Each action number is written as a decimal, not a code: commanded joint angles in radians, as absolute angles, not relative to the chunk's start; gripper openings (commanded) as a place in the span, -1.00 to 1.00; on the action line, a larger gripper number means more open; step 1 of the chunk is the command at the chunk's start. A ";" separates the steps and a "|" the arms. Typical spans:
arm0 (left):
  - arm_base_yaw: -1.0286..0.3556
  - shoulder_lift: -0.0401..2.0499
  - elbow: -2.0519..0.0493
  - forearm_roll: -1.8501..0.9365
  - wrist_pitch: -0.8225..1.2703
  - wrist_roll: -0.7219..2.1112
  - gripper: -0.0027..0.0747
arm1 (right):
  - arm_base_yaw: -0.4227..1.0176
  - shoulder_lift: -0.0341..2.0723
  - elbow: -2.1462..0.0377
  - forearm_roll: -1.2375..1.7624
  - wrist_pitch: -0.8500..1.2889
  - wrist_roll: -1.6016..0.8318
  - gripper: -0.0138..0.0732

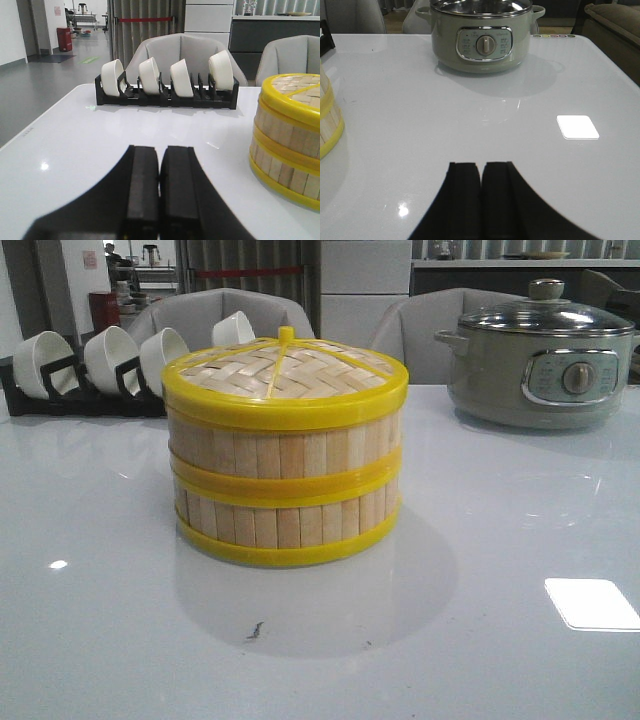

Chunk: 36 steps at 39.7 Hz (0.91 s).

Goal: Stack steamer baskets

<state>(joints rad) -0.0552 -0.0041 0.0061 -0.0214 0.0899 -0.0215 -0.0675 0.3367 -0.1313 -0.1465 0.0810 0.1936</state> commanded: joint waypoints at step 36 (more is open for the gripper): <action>-0.055 -0.019 0.007 -0.023 0.007 -0.024 -0.71 | 0.024 -0.032 0.015 -0.110 0.049 0.201 -0.62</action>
